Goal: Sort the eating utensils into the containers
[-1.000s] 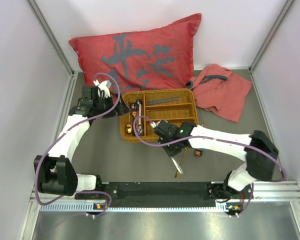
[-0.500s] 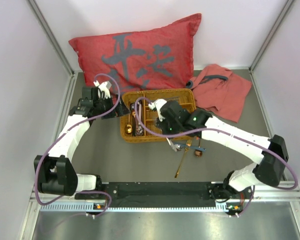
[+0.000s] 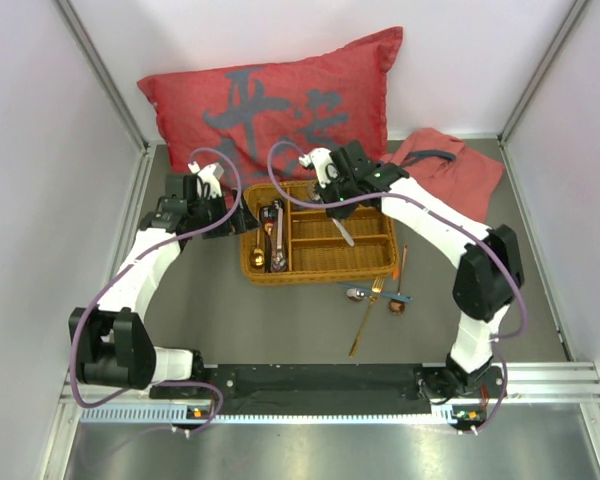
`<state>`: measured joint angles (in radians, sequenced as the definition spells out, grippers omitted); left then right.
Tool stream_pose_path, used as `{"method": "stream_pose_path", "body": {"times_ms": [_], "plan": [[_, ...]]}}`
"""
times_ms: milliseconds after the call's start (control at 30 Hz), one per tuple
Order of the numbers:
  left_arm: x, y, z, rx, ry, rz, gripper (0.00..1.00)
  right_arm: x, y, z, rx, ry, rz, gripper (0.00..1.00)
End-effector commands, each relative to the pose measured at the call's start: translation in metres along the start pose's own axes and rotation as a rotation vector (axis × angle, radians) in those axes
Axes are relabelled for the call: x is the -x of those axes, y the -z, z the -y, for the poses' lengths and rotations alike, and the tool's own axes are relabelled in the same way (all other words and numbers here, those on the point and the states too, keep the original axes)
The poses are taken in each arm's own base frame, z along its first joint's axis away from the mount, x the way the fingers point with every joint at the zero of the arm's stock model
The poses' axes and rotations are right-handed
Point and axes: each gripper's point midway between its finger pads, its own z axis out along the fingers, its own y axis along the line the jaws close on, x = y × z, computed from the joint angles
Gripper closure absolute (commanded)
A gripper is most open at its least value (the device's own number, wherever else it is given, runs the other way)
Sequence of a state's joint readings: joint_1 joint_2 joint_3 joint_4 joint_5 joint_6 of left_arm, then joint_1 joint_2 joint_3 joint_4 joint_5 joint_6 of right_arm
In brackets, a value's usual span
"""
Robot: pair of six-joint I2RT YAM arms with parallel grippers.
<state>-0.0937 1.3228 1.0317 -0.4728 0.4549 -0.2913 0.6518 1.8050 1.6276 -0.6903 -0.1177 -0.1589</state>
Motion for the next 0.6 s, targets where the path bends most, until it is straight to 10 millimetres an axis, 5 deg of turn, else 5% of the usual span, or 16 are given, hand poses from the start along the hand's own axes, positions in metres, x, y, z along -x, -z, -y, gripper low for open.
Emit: {"method": "stream_pose_path", "body": {"times_ms": [0, 300, 567], "plan": [[0.009, 0.001, 0.001, -0.006, -0.022, 0.02, 0.02, 0.025, -0.011, 0.016, 0.014, 0.183, 0.065, 0.99], [0.008, -0.004, 0.001, -0.014, -0.012, 0.009, 0.02, 0.018, -0.037, 0.055, -0.092, 0.345, 0.07, 0.99], [0.008, -0.006, -0.001, -0.011, -0.01, 0.004, 0.02, 0.028, -0.023, 0.055, -0.083, 0.409, 0.112, 0.99]]}}
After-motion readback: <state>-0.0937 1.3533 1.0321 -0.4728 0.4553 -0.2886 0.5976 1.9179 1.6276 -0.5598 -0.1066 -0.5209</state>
